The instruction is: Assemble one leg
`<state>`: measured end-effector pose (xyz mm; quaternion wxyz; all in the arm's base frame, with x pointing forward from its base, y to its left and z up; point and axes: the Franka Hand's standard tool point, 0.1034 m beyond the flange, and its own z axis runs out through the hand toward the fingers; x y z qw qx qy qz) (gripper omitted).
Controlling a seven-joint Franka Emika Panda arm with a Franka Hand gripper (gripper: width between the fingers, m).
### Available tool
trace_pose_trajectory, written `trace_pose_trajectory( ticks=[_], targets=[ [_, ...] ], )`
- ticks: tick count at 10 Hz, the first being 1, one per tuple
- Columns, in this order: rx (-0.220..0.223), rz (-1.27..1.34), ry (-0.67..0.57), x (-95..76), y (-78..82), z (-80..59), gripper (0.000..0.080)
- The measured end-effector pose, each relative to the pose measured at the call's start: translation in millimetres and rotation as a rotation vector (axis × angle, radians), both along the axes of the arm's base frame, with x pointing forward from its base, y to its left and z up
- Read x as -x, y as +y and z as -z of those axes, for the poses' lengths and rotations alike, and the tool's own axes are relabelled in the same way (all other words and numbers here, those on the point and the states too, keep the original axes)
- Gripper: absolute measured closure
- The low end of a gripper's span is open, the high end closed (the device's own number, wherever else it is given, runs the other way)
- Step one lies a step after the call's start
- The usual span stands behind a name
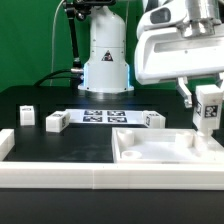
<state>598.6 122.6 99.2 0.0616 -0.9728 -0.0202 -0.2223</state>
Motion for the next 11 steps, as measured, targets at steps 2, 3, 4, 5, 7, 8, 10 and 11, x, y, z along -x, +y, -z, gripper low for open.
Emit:
trace_pose_trajectory(
  ticks=[2, 3, 4, 5, 7, 8, 10, 11],
  targets=[
    [0.005, -0.003, -0.005, -9.5, -5.3, 4.6, 0.0509],
    [0.006, -0.005, -0.003, -9.1, -5.3, 5.8, 0.0509],
    [0.007, -0.005, -0.002, -8.2, -5.2, 8.1, 0.0509],
    [0.007, -0.005, -0.002, -7.0, -5.0, 12.6, 0.0509],
    [0.011, 0.0, -0.033, -10.2, -7.6, 15.2, 0.0509],
    [0.015, -0.005, -0.026, -8.3, -8.4, 20.6, 0.0509],
    [0.017, -0.007, -0.034, -8.4, -8.4, 24.0, 0.0509],
    [0.018, -0.007, -0.048, -9.3, -8.5, 24.4, 0.0509]
  ],
)
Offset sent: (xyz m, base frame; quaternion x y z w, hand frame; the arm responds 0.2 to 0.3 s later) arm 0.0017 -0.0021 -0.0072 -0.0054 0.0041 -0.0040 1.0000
